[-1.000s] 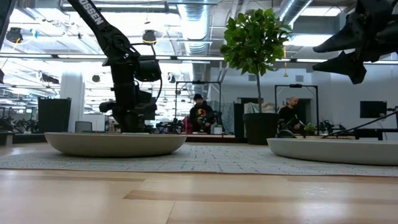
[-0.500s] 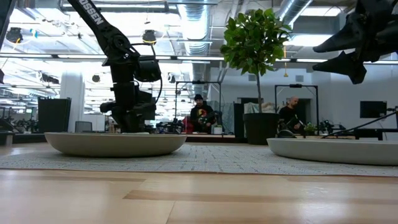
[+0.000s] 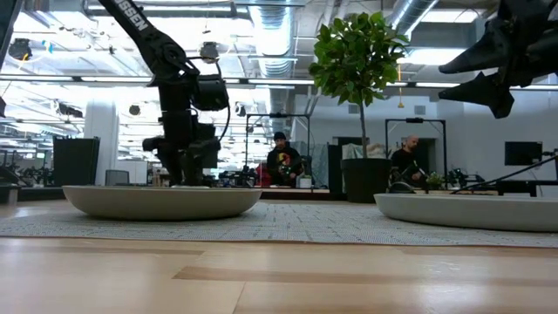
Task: Pick & Place donuts
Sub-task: Put the large blue donut on the gray plate
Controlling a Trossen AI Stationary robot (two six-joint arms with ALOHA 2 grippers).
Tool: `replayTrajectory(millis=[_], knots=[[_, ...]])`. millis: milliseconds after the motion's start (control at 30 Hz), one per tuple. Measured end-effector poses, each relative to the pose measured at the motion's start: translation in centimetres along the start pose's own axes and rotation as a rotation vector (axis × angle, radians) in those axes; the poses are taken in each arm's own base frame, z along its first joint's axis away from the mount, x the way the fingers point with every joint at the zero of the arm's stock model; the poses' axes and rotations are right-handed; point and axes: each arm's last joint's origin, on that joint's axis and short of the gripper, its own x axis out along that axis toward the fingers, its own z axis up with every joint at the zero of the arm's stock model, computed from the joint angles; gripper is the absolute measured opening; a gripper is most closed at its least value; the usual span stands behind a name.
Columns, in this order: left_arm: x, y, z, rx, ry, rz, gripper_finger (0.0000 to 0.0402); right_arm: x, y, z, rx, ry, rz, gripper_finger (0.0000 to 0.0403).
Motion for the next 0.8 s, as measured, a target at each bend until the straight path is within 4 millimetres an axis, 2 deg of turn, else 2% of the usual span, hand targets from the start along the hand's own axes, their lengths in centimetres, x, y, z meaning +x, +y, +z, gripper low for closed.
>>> replayTrajectory(millis=[467,800], knots=[[1.1,0.0,-1.2,-0.029,-0.001,-0.037,0.0188,0.0,0.0,0.0,0.000,0.000,-0.001,0.0239],[1.2,-0.3,-1.4,-0.044,-0.011,-0.045,0.0123,0.0,0.0,0.0,0.008,-0.001,-0.001,0.0239]])
